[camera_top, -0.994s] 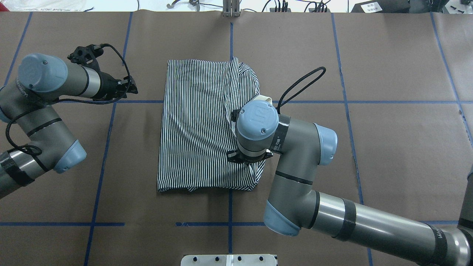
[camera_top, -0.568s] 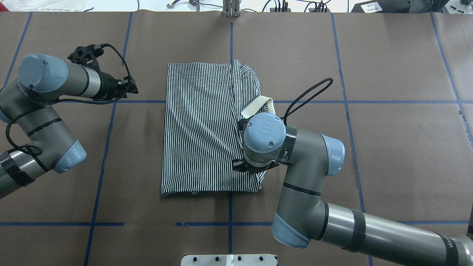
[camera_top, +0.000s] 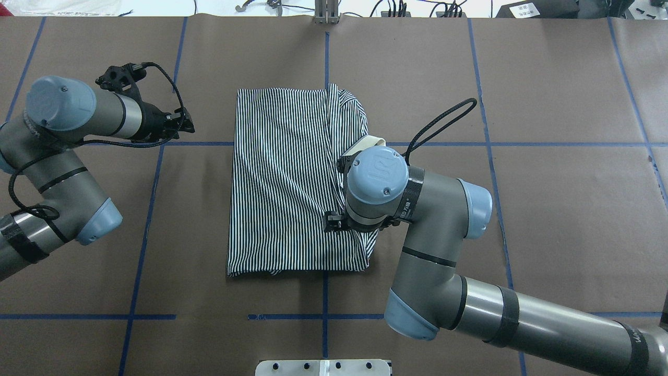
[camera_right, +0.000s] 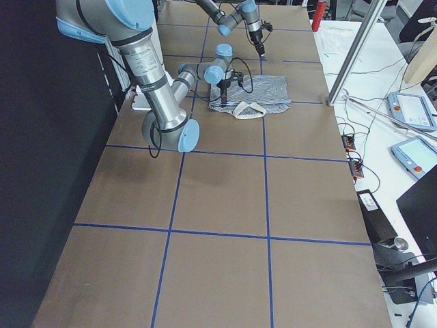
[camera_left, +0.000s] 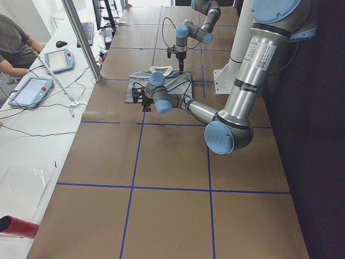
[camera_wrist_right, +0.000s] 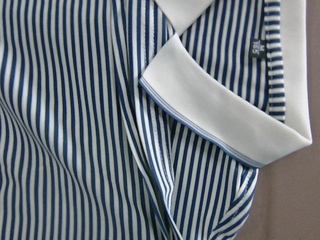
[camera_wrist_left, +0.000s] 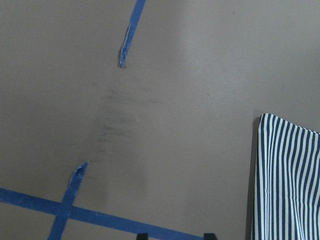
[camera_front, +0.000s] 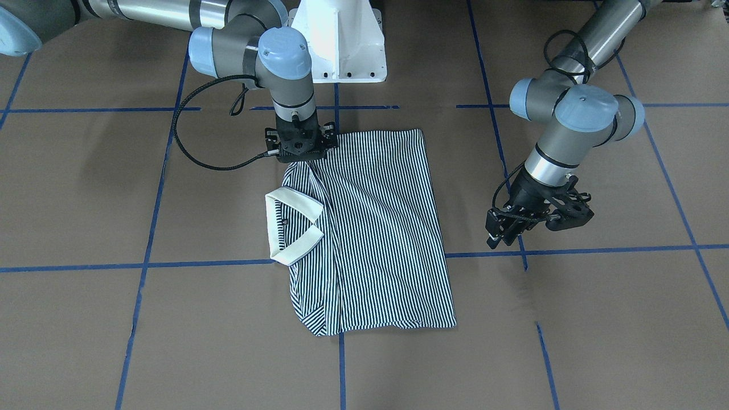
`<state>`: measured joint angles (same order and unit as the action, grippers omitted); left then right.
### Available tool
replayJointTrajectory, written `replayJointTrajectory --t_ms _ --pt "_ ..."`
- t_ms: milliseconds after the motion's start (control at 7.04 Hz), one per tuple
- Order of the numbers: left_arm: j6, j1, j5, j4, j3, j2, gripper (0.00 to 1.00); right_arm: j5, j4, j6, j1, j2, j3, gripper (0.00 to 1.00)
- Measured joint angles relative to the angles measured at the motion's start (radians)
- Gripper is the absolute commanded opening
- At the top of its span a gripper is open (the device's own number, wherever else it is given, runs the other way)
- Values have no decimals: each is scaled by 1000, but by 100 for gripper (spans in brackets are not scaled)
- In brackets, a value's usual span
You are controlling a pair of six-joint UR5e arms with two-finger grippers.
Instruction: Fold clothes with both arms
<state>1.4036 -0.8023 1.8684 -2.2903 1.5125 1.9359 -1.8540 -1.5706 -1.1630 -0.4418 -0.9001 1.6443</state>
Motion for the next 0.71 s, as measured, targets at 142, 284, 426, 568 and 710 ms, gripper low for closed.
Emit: replayJointTrajectory --t_ms 142,284,426,568,710 --pt "0 0 0 0 1 0 47 3 -1 15 -11 28 -35 100" --pt "0 0 0 0 2 0 47 6 -2 32 -22 62 -80 100" --pt "0 0 0 1 4 0 47 7 -1 55 -34 90 -125 100" --pt "4 0 0 2 5 0 47 8 -1 74 -39 107 -161 100" --pt "10 0 1 3 7 0 47 7 -3 87 -41 112 -179 100"
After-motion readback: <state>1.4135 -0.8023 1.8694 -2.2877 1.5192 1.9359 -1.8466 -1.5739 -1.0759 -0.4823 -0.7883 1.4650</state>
